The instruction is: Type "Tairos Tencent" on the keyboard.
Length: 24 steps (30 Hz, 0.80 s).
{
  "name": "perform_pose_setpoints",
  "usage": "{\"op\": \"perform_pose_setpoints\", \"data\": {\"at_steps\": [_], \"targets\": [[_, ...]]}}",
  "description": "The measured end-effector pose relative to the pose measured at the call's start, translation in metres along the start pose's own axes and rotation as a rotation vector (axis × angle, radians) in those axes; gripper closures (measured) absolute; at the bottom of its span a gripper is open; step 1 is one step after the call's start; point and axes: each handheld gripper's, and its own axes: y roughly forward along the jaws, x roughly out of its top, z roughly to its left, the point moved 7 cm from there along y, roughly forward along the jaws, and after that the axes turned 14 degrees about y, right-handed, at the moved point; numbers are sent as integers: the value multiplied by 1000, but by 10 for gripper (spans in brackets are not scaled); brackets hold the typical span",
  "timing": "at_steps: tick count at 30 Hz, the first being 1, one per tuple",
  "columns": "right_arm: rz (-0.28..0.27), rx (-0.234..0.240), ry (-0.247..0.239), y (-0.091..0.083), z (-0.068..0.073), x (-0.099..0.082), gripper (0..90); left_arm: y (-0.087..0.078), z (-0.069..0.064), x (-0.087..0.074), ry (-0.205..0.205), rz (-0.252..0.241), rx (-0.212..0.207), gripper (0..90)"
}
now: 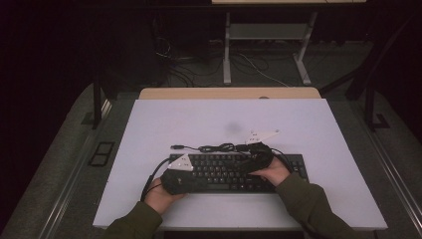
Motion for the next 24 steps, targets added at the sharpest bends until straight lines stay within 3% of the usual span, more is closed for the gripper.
{"op": "perform_pose_setpoints", "data": {"at_steps": [15, 24], "targets": [[2, 0, 0, 1, 0, -1, 175, 3, 0, -1, -1, 1, -5, 889], [-2, -1, -2, 0, 0, 0, 174, -3, 3, 1, -5, -15, 18, 888]]}}
